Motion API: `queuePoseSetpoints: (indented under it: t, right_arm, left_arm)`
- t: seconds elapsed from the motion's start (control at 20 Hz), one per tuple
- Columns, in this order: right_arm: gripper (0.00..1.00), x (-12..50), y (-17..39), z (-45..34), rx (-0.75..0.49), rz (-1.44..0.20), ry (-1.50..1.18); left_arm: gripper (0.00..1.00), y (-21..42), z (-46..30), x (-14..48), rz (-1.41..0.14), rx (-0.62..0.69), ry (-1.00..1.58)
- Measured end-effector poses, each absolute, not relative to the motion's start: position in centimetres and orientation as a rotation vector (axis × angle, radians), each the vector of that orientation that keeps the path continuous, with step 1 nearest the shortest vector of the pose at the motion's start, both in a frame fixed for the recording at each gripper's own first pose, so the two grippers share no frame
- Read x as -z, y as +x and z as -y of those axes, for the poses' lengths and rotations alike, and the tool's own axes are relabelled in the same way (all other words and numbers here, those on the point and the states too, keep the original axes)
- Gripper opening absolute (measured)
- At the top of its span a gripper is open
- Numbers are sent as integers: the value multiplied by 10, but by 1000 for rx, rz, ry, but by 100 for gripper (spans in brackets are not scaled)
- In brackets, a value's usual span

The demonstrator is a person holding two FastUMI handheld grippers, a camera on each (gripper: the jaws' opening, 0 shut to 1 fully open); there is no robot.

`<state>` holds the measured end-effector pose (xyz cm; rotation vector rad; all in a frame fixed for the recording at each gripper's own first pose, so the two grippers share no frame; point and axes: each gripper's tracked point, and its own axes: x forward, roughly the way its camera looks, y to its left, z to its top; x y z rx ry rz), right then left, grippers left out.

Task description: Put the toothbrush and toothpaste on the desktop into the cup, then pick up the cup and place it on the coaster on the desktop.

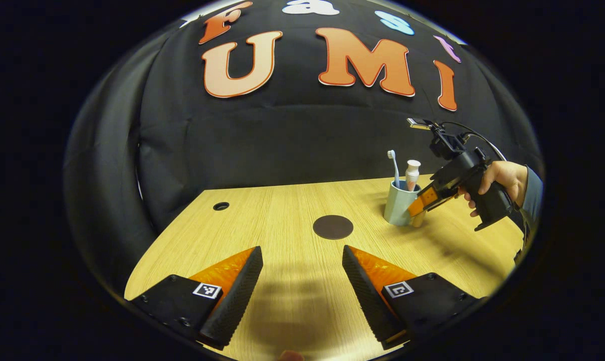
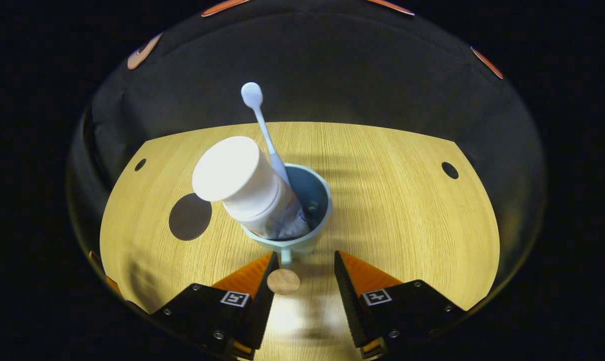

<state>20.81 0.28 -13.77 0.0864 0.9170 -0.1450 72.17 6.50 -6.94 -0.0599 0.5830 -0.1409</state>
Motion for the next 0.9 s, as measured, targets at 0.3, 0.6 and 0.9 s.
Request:
queuePoseSetpoints:
  t: [0.3, 0.6, 0.9]
  right_arm:
    - [28, 155, 209, -5, 144, -967, 116]
    - [23, 154, 212, -7, 124, -935, 128]
    - [20, 149, 217, -9, 108, -904, 123]
  left_arm:
    - [100, 722, -68, 73, -596, 134, -59]
    - [100, 721, -70, 76, -611, 129, -60]
    - [100, 720, -69, 76, -628, 125, -59]
